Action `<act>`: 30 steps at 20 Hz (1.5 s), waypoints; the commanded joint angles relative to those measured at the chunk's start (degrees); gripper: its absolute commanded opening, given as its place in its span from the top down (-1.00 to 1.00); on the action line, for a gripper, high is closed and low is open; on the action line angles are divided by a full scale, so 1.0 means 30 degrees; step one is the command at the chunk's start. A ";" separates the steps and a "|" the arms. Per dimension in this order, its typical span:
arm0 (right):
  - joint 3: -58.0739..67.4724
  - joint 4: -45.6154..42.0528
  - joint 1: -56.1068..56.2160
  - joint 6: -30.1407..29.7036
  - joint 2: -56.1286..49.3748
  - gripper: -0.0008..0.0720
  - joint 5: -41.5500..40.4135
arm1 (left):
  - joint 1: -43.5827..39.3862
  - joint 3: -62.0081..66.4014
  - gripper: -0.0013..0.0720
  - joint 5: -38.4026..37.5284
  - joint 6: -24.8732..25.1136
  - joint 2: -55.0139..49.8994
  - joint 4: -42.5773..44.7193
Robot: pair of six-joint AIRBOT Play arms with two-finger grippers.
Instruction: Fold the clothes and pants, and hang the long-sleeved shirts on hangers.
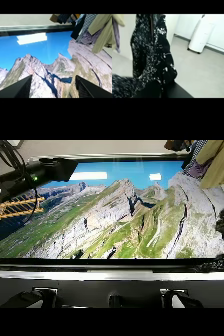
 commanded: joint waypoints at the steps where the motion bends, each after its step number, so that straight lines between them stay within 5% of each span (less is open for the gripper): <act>1: 0.2550 0.1632 -0.2885 0.0882 -0.1654 0.93 -0.2127 | -0.0007 0.0000 -0.69 0.0007 0.0007 -0.0073 0.0007; 14: 0.5129 0.1639 -0.7606 0.2688 -0.3519 0.94 -0.5756 | -0.0007 -0.0197 -0.69 -0.0073 -0.0007 -0.0117 0.0007; 20: 0.5122 0.5923 -1.1621 0.3016 -0.4160 0.94 -0.6870 | -0.0007 -0.0197 -0.69 -0.0066 -0.0007 -0.0131 0.0007; 27: 0.5115 0.9129 -1.2029 0.0801 -0.4452 0.92 -0.6237 | -0.0007 -0.0197 -0.69 -0.0066 -0.0801 -0.0124 0.0007; 28: 0.5115 0.9173 -1.2029 0.0816 -0.4364 0.80 -0.5945 | -0.0007 -0.0197 -0.69 -0.0066 -0.0801 -0.0124 0.0007; 30: 0.5115 0.9282 -1.2029 0.0809 -0.3869 -0.16 -0.5442 | 0.0029 -0.0189 -0.69 -0.0007 -0.1035 -0.0117 0.0015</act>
